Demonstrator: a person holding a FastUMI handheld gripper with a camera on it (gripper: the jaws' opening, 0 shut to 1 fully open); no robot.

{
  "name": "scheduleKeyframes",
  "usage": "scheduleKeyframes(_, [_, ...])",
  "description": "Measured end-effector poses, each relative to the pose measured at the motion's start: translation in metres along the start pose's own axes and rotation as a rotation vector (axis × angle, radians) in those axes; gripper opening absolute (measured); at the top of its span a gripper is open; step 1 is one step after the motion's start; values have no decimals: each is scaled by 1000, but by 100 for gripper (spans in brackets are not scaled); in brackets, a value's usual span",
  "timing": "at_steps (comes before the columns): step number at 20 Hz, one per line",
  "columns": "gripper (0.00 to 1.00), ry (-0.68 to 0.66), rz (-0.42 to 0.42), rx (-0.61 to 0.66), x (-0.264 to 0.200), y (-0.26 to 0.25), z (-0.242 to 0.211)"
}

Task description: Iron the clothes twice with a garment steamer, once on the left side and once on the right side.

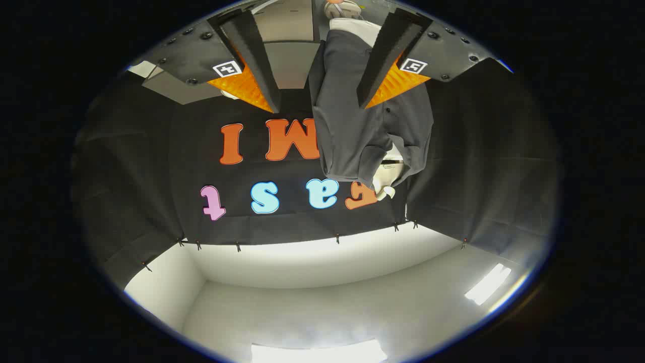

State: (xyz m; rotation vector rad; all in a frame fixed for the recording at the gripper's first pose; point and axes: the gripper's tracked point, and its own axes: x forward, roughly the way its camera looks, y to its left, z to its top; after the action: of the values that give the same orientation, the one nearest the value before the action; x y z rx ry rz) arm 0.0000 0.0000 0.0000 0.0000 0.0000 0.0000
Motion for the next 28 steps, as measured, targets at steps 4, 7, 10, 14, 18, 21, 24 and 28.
scheduleKeyframes(4, [98,-5,3,6,-3,-1,5])
scheduleKeyframes(7, [98,-11,15,17,-5,1,9])
scheduleKeyframes(10, [98,-14,10,16,-7,0,10])
scheduleKeyframes(14, [98,-6,8,12,-8,0,9])
scheduleKeyframes(18, [98,11,-12,18,-4,-9,4])
scheduleKeyframes(21, [98,48,-42,29,10,-26,-2])
scheduleKeyframes(24, [98,99,-120,15,31,-62,-8])
scheduleKeyframes(28, [98,201,-226,16,61,-116,-25])
